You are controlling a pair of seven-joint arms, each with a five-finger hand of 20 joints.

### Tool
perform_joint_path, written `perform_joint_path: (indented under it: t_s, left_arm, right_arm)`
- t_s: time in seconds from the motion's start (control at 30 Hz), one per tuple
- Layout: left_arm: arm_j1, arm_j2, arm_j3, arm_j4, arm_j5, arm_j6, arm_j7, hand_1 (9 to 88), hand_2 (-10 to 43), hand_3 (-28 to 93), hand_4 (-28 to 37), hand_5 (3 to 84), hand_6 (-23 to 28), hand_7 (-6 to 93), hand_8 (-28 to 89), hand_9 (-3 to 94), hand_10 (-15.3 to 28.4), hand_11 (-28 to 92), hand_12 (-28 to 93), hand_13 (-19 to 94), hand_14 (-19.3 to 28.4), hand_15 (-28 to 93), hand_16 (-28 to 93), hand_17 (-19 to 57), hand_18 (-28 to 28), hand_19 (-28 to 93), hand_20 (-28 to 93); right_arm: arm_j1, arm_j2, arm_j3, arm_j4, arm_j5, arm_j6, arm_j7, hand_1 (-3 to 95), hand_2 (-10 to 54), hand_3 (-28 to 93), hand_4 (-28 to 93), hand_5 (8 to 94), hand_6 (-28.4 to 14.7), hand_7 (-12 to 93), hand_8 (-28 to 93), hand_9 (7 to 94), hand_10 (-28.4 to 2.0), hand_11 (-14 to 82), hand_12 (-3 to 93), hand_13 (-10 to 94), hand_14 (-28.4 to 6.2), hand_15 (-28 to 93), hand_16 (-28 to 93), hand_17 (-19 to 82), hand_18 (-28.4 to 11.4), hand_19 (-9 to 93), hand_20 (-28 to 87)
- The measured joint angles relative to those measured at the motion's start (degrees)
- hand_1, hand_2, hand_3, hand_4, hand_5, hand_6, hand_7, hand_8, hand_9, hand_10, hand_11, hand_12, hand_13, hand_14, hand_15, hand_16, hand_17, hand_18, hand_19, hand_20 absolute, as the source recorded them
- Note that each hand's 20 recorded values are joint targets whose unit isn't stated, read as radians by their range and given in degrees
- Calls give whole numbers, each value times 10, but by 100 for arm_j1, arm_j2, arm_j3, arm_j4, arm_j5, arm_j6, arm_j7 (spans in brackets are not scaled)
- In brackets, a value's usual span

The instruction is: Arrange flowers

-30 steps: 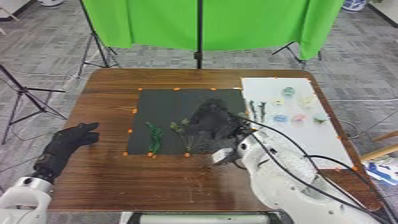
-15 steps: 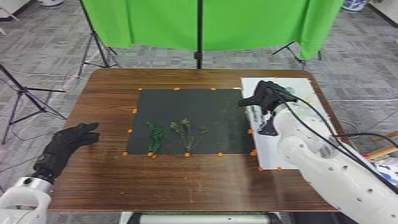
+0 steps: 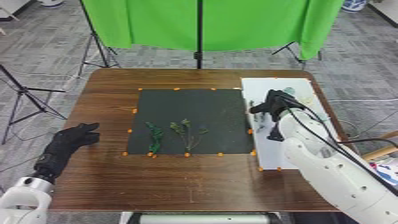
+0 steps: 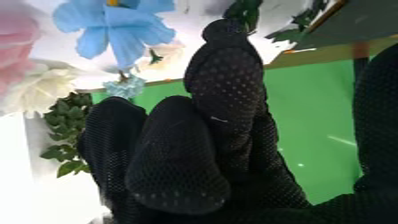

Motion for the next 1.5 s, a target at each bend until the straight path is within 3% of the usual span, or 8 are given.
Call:
perform_joint_path:
  t_s: [0.4, 0.67, 0.7, 0.8, 0.87, 1.07, 1.3, 1.5]
  left_arm:
    - [-57, 0, 33, 10, 0, -12, -11, 201, 88, 616, -283, 475, 73, 75, -51, 465, 156, 184, 103, 369, 194, 186, -19, 68, 125, 84, 153]
    - [-97, -17, 65, 13, 4, -14, -41, 201, 93, 611, -283, 475, 73, 75, -51, 466, 156, 184, 103, 368, 195, 187, -19, 68, 125, 85, 153]
    - [-104, -19, 70, 14, 6, -14, -48, 201, 94, 612, -283, 475, 73, 75, -51, 465, 156, 184, 103, 368, 195, 187, -19, 68, 124, 85, 153]
    - [-121, -22, 83, 16, 10, -14, -63, 199, 94, 614, -283, 475, 73, 74, -51, 465, 157, 185, 103, 368, 195, 188, -19, 67, 125, 86, 153]
    - [-125, -25, 83, 16, 13, -14, -72, 201, 95, 610, -283, 475, 73, 75, -51, 465, 157, 185, 103, 368, 195, 189, -19, 67, 125, 88, 153]
    - [-124, -36, 83, 13, 23, -13, -105, 201, 97, 613, -283, 475, 74, 75, -51, 465, 157, 185, 103, 368, 196, 190, -20, 66, 125, 90, 152]
    - [-121, -43, 79, 11, 30, -13, -121, 202, 97, 612, -283, 475, 74, 75, -51, 466, 159, 186, 102, 366, 196, 190, -20, 66, 125, 91, 151]
    - [-119, -43, 79, 10, 32, -13, -133, 201, 97, 614, -283, 475, 74, 75, -51, 465, 157, 187, 102, 367, 196, 191, -20, 65, 125, 92, 151]
  right_arm:
    - [114, -41, -330, 100, -265, 89, 34, 219, -95, 596, -140, 773, -45, 139, -76, 913, -115, 465, 286, 934, -31, 678, 362, 676, -180, 932, 675]
    - [386, -204, -893, 328, -1123, 80, 89, 344, -95, 631, -114, 837, -36, 225, -71, 929, -106, 469, 279, 937, -24, 693, 344, 695, -172, 932, 670]
    - [401, -236, -908, 336, -1130, 66, 103, 361, -95, 635, -105, 839, -34, 232, -56, 932, -105, 468, 278, 937, -23, 698, 336, 696, -171, 932, 669]
    - [440, -327, -923, 357, -1090, 27, 140, 462, -95, 567, -43, 845, -40, 222, 147, 936, -104, 469, 276, 937, -24, 706, 321, 702, -168, 932, 666]
    - [460, -380, -921, 357, -975, 18, 158, 517, -95, 563, -16, 855, -37, 236, 179, 937, -103, 475, 276, 937, -24, 710, 319, 704, -168, 932, 665]
    - [491, -459, -823, 347, -406, 66, 187, 528, -95, 599, -9, 856, -34, 273, 206, 937, -97, 496, 269, 937, -24, 723, 314, 710, -169, 932, 670]
    - [216, -422, -685, 240, -232, 676, 109, 527, -95, 610, 3, 858, -38, 282, 215, 937, -96, 513, 257, 937, -20, 739, 306, 719, -168, 932, 683]
    - [-268, -340, -288, -384, -46, 1215, 48, 527, -95, 611, 10, 858, -39, 284, 216, 937, -96, 519, 254, 937, -20, 743, 302, 724, -164, 932, 685]
